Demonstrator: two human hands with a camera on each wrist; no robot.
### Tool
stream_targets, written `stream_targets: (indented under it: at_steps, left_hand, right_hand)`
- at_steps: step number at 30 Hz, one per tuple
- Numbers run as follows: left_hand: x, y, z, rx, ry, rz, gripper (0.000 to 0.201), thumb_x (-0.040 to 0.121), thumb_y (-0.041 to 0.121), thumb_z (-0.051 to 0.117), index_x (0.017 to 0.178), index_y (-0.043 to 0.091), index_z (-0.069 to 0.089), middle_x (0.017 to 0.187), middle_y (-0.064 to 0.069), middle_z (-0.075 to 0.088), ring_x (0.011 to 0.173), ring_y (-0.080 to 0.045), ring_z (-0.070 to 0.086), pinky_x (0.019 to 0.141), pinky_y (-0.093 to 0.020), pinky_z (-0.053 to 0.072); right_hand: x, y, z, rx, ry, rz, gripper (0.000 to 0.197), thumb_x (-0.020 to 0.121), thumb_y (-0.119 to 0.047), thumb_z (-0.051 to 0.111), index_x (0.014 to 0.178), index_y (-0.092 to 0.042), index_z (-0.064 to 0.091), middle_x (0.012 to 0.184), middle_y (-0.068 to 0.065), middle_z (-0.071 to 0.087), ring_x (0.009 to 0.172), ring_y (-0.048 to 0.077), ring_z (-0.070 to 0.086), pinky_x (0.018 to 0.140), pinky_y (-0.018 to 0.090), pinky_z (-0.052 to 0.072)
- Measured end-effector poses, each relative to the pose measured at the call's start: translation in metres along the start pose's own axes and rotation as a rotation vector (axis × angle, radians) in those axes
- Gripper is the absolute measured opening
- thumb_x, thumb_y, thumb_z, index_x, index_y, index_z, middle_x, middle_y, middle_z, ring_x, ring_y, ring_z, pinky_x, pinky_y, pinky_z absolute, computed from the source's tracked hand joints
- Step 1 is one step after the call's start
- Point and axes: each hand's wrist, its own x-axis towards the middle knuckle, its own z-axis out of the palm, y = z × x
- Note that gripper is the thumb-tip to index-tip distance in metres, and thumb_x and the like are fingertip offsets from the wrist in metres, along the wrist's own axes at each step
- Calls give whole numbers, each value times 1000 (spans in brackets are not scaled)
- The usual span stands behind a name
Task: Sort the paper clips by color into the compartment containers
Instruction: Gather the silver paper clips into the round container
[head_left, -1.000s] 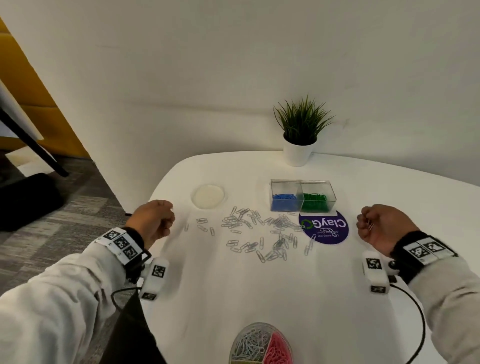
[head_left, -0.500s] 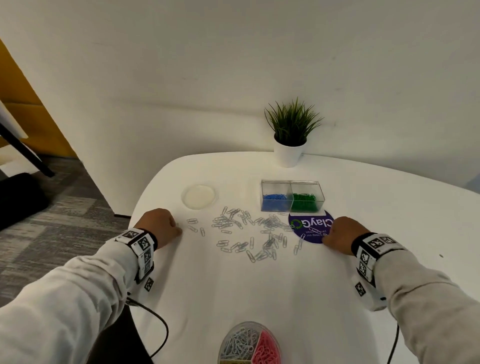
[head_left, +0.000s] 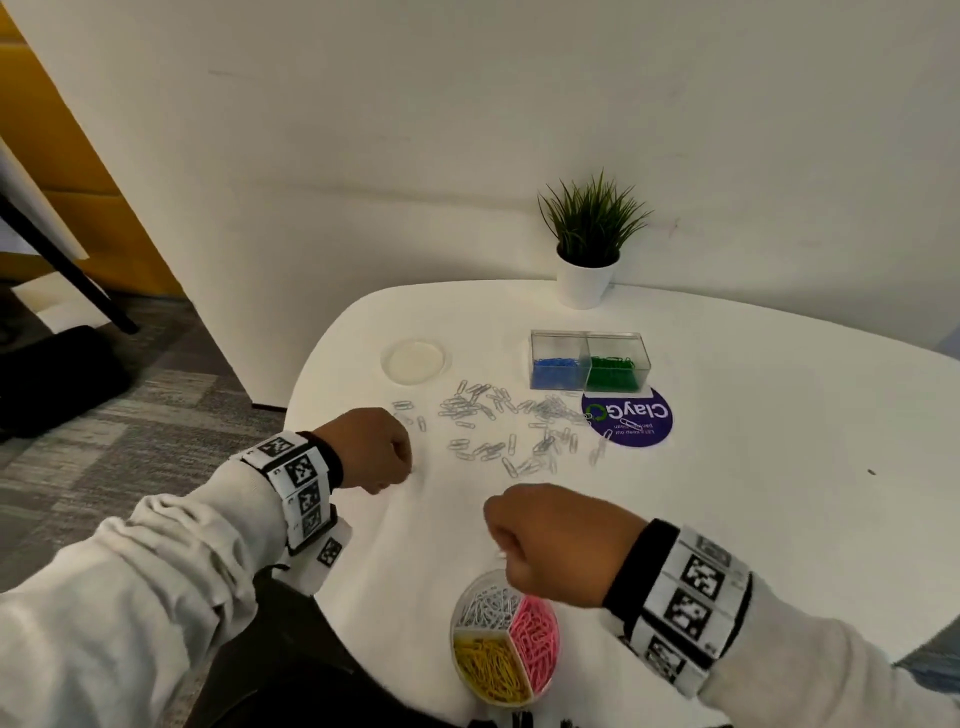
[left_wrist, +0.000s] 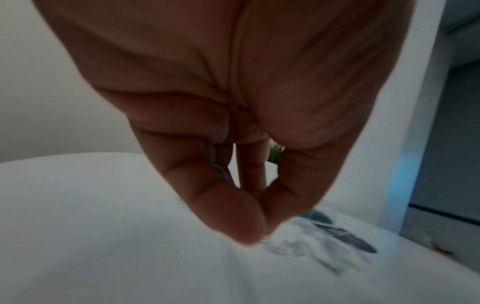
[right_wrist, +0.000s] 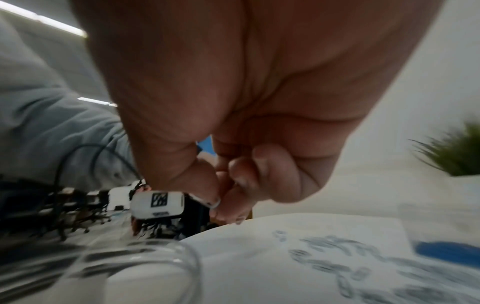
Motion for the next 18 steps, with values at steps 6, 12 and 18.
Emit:
stream_targets:
  at_steps: [6, 12, 18]
  left_hand:
    - [-56, 38, 6, -11, -103, 189, 8, 81, 21, 65, 84, 19, 73, 76, 0, 74, 64, -11, 70, 66, -27, 60]
    - [-80, 59, 17, 103, -143, 288, 10, 82, 20, 63, 87, 22, 72, 78, 6, 72, 66, -8, 69, 68, -27, 58]
    - [-90, 72, 41, 248, -112, 444, 16, 85, 21, 60, 94, 23, 73, 93, 9, 72, 86, -7, 63, 81, -26, 53]
  right_hand:
    - [-4, -4, 21, -19, -3, -87, 30, 90, -15, 52, 113, -25, 68, 114, -2, 64, 103, 18, 58, 88, 31, 47]
    - [-17, -6, 10, 185, 96, -53, 32, 94, -17, 58, 120, -33, 69, 112, -16, 69, 94, -7, 57, 79, -2, 37]
    - [-16, 24, 4, 270, 176, 124, 25, 91, -8, 57, 96, -29, 68, 89, -14, 70, 80, -4, 63, 74, 11, 47]
